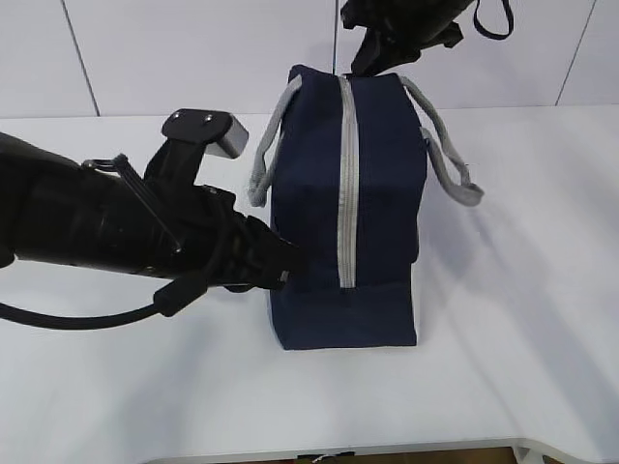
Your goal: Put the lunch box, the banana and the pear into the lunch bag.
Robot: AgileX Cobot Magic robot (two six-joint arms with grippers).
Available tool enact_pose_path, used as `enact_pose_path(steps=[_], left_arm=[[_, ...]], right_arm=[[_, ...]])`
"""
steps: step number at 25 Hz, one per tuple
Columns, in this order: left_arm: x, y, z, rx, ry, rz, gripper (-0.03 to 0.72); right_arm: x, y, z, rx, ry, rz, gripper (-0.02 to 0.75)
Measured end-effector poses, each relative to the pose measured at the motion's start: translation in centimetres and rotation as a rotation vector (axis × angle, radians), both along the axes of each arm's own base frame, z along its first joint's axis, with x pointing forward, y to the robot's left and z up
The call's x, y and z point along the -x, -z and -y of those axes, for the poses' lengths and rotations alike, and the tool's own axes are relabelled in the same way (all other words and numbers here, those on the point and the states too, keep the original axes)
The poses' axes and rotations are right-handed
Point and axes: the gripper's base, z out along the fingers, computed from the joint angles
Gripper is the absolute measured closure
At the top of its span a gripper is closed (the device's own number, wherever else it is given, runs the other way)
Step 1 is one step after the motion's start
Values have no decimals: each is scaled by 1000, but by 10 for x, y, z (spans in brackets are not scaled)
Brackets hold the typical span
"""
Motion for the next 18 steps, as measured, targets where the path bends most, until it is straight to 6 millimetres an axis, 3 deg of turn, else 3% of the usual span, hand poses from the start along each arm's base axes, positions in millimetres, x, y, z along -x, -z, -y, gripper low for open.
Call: enact_pose_path(steps=[8,18], left_arm=[[-15,4,-15,-133,-191,90,701],[-33,2,-43,-334,-459,232,701]], right_arm=[[6,-15,1,36,-63,19,720],[7,-17,3,69,-82,40,720]])
